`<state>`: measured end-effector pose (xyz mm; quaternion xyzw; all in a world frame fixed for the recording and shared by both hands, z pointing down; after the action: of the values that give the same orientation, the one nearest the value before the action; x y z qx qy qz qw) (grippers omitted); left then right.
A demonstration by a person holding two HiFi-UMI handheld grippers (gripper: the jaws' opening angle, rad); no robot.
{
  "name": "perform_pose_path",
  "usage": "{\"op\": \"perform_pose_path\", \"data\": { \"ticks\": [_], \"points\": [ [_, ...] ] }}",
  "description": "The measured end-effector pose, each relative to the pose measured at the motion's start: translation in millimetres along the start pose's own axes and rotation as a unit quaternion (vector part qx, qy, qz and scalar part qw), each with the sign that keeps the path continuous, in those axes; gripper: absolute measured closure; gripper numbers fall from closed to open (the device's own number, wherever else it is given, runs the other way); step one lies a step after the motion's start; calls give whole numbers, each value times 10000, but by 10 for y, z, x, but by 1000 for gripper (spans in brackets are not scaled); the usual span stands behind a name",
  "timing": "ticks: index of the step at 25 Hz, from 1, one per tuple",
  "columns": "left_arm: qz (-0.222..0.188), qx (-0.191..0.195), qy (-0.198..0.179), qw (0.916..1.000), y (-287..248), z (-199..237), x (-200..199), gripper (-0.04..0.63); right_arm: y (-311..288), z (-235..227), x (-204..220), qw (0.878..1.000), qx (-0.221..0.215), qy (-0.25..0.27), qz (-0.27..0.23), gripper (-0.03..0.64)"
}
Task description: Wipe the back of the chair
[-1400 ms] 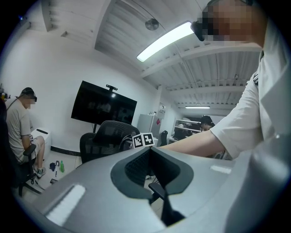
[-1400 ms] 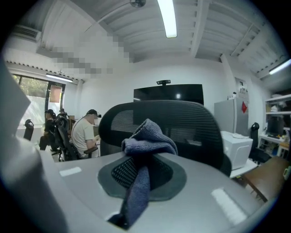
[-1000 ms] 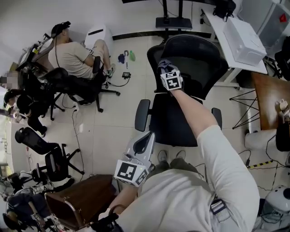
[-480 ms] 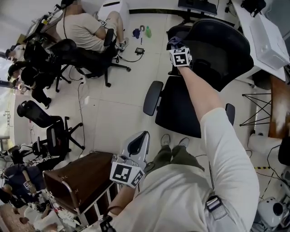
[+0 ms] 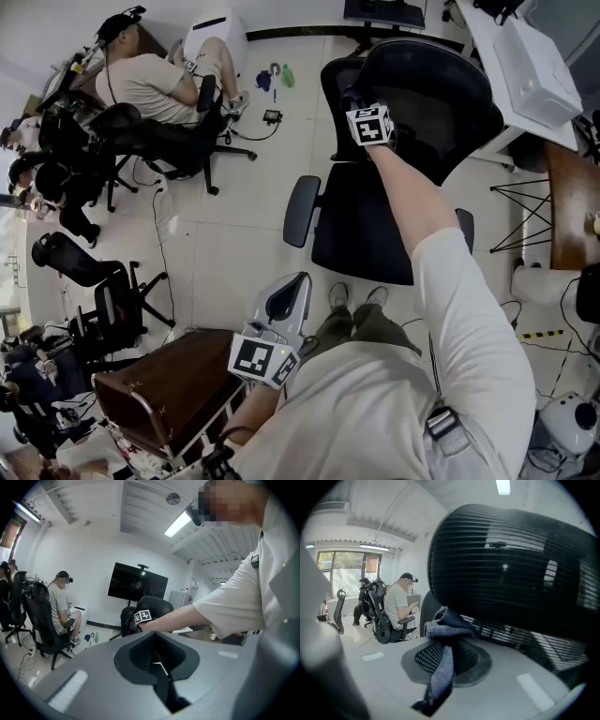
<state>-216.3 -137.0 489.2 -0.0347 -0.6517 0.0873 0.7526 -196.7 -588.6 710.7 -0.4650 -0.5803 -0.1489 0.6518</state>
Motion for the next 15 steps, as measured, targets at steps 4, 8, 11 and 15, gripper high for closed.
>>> {"op": "perform_pose_path", "data": {
  "ticks": [4,8,11,15],
  "points": [
    [39,202,42,9998,-11,-56,-51,558,238,-153,12,9997,226,-70,-22,577],
    [80,431,45,9990,-47,-203,-49,558,561,-397,158,9986,477,-224,18,577],
    [91,626,20,9980,-122,-338,-73,558,815,-646,249,9972,673,-317,10,577],
    [144,859,21,9962,-229,-499,-100,558,1147,-965,318,9949,918,-413,6,577]
  ]
}}
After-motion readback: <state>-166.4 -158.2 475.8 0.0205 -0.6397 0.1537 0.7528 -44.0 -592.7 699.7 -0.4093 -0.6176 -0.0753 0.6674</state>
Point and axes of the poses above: the fingertips, and each gripper's own axes: y backward along the fingers, z to its left, x out of its underside, the point moved 5 cm from there along y, backward along the fingers, and after that the axes turned 12 degrees about -x, right-handed, at the moved point
